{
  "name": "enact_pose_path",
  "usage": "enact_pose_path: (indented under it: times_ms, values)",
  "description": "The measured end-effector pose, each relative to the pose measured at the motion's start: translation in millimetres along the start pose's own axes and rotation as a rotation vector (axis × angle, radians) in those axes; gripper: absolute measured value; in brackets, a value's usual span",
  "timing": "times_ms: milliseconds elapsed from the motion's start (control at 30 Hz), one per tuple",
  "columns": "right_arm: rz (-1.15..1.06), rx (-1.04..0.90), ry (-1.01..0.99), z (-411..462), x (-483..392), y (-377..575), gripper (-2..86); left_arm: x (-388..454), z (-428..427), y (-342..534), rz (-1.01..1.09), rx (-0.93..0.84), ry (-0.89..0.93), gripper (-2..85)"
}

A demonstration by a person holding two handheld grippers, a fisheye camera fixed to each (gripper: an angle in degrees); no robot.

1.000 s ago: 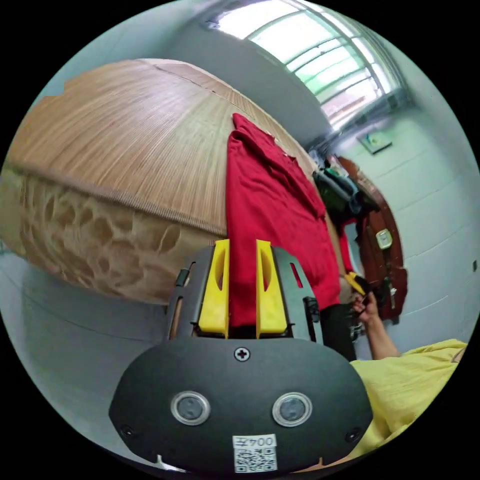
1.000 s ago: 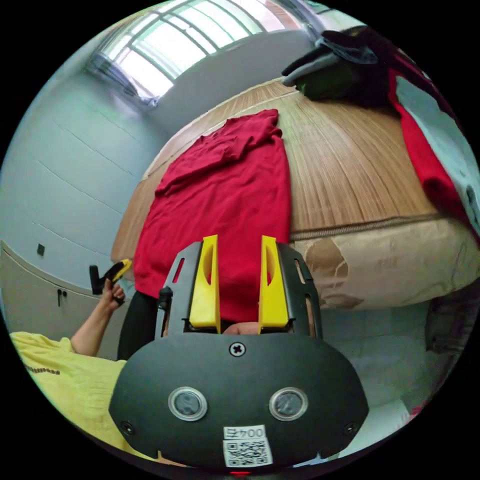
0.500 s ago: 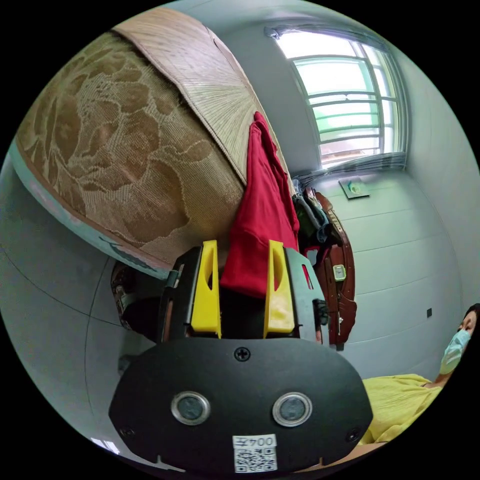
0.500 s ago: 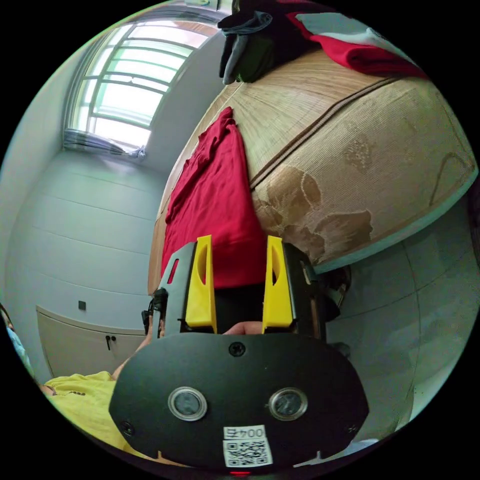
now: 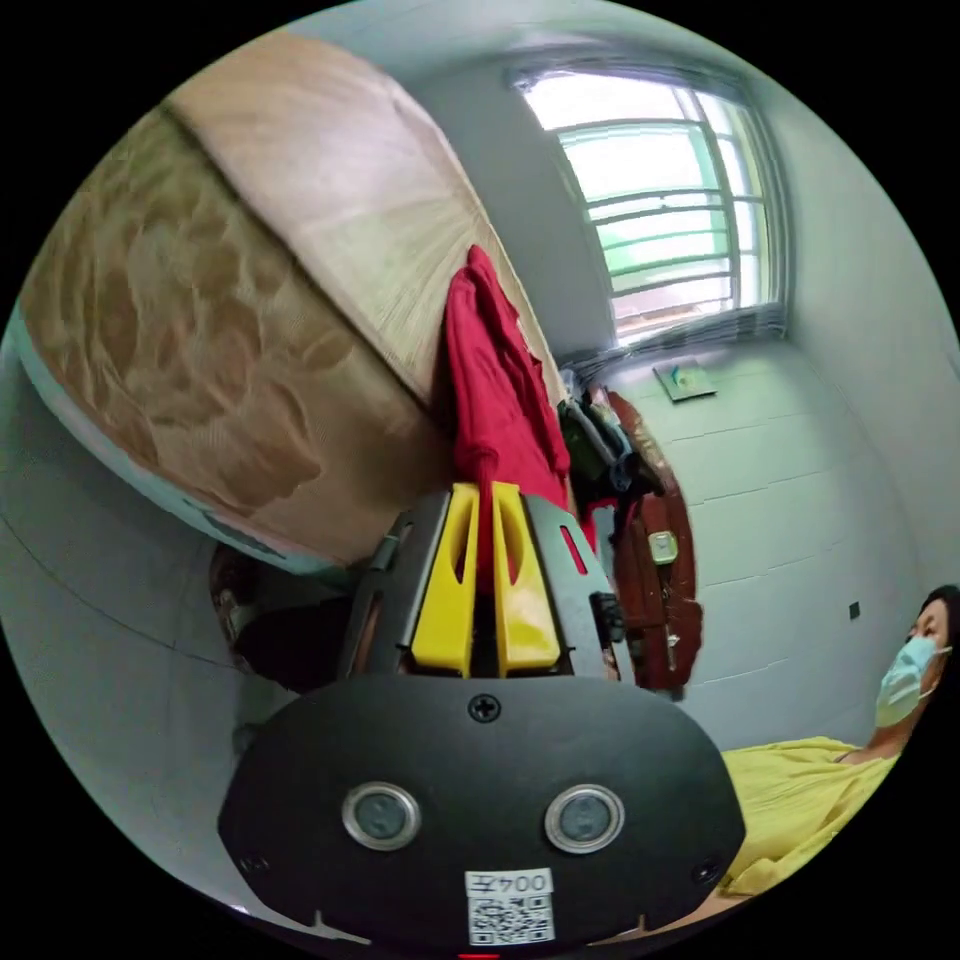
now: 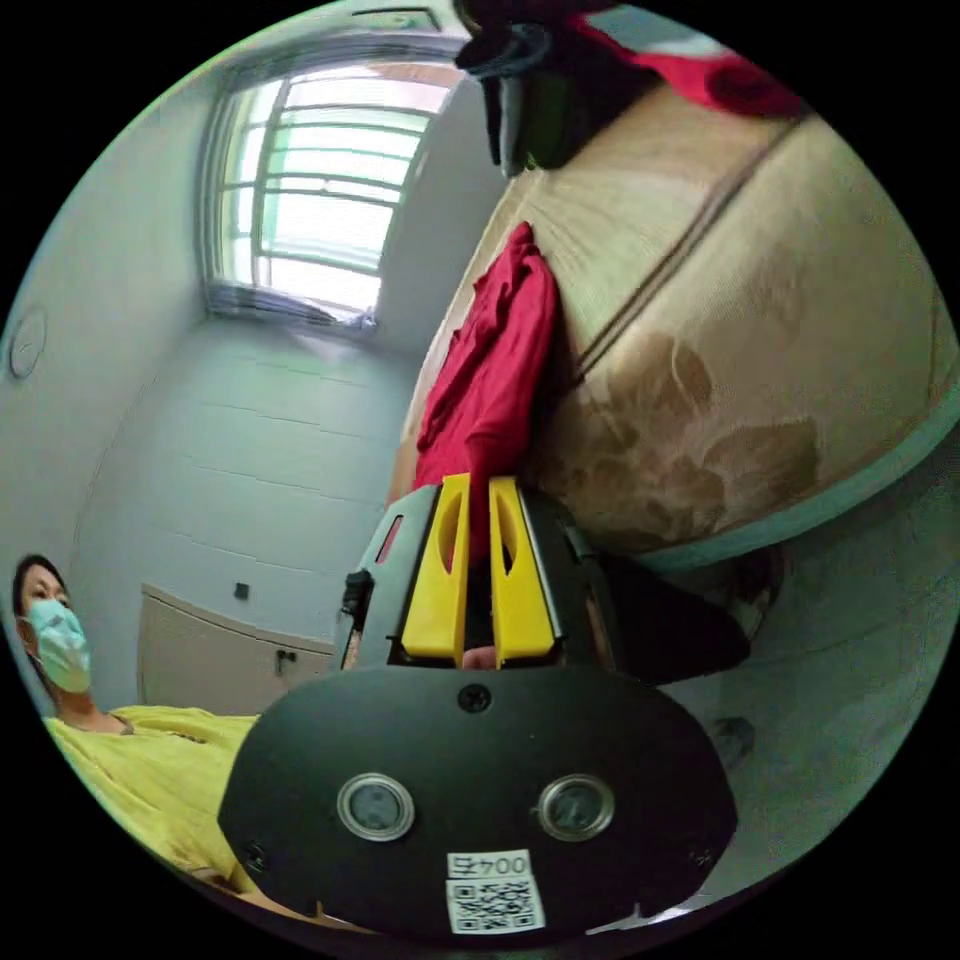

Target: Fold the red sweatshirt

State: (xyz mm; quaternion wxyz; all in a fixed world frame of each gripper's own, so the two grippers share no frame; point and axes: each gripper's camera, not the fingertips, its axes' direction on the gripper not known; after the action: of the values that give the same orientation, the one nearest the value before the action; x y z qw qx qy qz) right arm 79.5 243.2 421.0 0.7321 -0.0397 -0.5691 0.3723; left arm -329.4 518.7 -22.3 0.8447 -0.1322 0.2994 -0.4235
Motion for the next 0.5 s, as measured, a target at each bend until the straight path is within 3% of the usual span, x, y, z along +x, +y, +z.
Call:
enact_pose_path:
  times_ms: [67, 167, 300, 500]
  values:
    - [-0.045, -0.097, 0.206, -6.3, -5.9, -13.8, 3.9, 12.5, -7.7, -7.3, 0.089, -0.088, -0.123, 2.8]
    - [0.081, -0.142, 0.116, -5.7, 27.1, -20.6, 3.8, -17.8, 2.2, -3.6, -0.018, -0.127, -0.101, 2.2]
    - [0.041, -0.17, 0.196, 3.4, 17.6, -18.1, 4.1, -20.6, 8.2, 7.5, -0.035, -0.093, -0.118, 2.1]
    - [0.155, -0.138, 0.062, 1.4, 48.3, -14.9, 4.3, -45.3, 12.9, 8.9, -0.115, -0.106, -0.053, 2.0]
